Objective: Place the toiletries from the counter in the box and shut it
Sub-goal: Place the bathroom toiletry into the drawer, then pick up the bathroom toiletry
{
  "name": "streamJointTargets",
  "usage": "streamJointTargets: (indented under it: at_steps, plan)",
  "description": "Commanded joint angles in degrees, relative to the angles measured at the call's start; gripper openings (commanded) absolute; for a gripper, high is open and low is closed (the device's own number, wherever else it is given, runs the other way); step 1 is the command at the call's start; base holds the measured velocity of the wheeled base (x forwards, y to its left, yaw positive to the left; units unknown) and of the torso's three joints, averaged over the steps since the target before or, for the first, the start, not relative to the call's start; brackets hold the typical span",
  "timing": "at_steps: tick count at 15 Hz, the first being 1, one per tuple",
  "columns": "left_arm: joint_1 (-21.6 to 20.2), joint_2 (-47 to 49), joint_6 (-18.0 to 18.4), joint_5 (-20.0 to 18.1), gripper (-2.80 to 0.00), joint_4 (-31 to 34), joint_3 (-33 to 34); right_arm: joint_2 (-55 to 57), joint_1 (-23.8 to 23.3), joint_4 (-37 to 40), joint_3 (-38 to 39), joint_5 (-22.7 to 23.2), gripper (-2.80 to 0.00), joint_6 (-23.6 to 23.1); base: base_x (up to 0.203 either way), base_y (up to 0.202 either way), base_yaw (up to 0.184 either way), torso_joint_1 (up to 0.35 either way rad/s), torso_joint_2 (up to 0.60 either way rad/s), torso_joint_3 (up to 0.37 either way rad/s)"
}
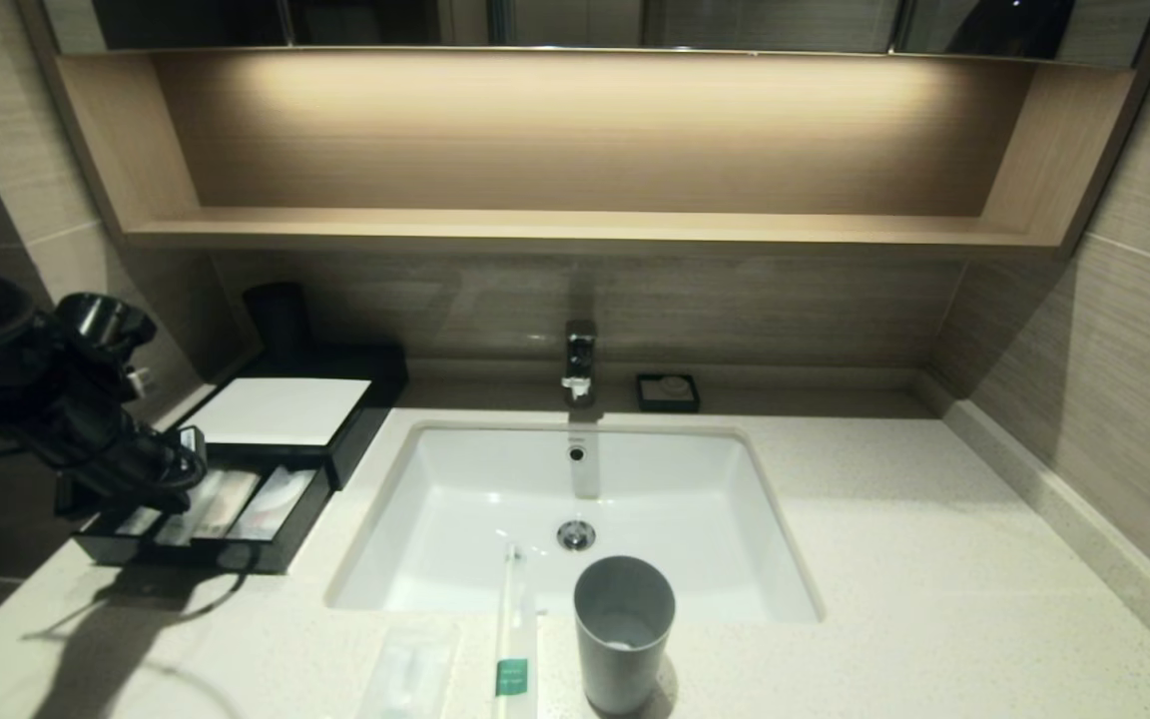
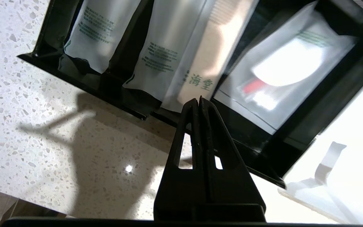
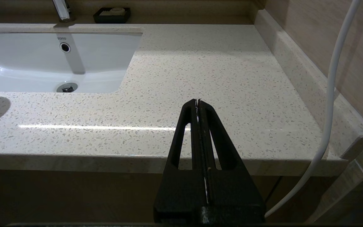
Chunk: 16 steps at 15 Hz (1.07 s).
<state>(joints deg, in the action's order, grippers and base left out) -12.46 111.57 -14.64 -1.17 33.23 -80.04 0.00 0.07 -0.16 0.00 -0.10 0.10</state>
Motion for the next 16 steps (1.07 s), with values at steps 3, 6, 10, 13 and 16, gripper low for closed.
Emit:
streamJointTargets:
  at_steps: [3, 6, 10, 13, 16]
  plan:
    - [0.47, -7.8, -1.16, -0.61, -2.8, 0.39, 0.82, 0.0, 0.01, -0.02, 0.09, 0.01, -2.8, -0.01, 0.0, 0.0, 0.0, 0.0, 0.0, 0.0]
    - [4.59, -14.25, -1.5, -1.38, -2.8, 0.82, 4.33, 0.0, 0.01, -0.02, 0.09, 0.01, -2.8, -0.01, 0.0, 0.0, 0.0, 0.0, 0.0, 0.0]
    - [14.05, -22.48, -4.89, -1.4, -2.8, 0.6, 12.77, 0.0, 0.01, -0.02, 0.09, 0.01, -2.8, -0.01, 0.0, 0.0, 0.0, 0.0, 0.0, 0.0]
    - [19.7, -25.91, -7.74, -1.32, -2.8, 0.25, 16.36, 0.0, 0.01, -0.02, 0.09, 0.01, -2.8, -0.01, 0.0, 0.0, 0.0, 0.0, 0.0, 0.0]
    - [25.03, -28.12, -11.76, -0.98, -2.8, 1.59, 16.23, 0.0, 0.01, -0.02, 0.09, 0.01, -2.8, -0.01, 0.0, 0.0, 0.0, 0.0, 0.0, 0.0]
